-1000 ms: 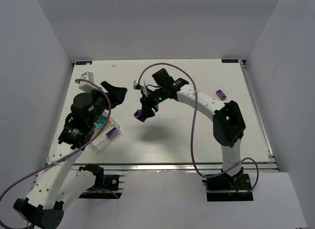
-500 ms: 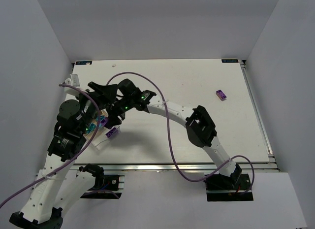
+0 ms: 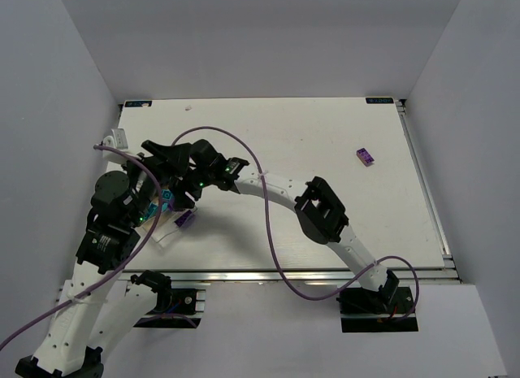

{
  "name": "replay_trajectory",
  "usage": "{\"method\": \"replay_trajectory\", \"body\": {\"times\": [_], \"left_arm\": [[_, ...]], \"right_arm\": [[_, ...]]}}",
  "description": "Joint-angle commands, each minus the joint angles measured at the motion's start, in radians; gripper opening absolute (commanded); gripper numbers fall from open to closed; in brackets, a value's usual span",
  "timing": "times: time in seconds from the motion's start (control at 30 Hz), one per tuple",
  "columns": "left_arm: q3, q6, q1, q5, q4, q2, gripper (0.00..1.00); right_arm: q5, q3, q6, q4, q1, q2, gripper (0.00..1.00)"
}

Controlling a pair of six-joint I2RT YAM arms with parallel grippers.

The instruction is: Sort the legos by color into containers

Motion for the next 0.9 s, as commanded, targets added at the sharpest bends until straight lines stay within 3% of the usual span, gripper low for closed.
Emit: {"method": "replay_trajectory", "body": {"times": [0.0,0.23,0.4,0.5,0.63,0.73,0.83,0.87], "left_arm": [[-0.010,0.001,0.005,-0.007,-0.011,-0.002,0.79],[-0.003,0.000,0.005,-0.003,-0.007,-0.004,0.79],[-0.022,-0.005,0.005,0.005,0.004,-0.006,0.86],[-0.036,-0.008,0.005,0.004,0.019,-0.004,0.96],[-0.072,-0.012,0.005,0.020,0.061,0.008,0.98],[-0.088,-0.006,0.005,0.039,0.091,0.047,0.98],[-0.095,0.009,0.005,0.059,0.137,0.103,0.98],[-0.095,0.011,0.005,0.066,0.154,0.122,0.98]], "right_arm": [[0.037,0.036,-0.049,0.046,0.010,-0.003,0.64],[0.067,0.004,-0.121,0.006,0.010,-0.087,0.89],[0.266,-0.092,-0.196,0.001,-0.001,-0.210,0.89],[0.181,-0.186,-0.226,-0.028,-0.069,-0.303,0.88],[0.133,-0.312,-0.221,-0.058,-0.146,-0.412,0.74],[0.115,-0.415,-0.220,-0.071,-0.221,-0.498,0.58],[0.109,-0.493,-0.204,-0.081,-0.312,-0.576,0.31],[0.110,-0.508,-0.203,-0.086,-0.335,-0.589,0.28]]}}
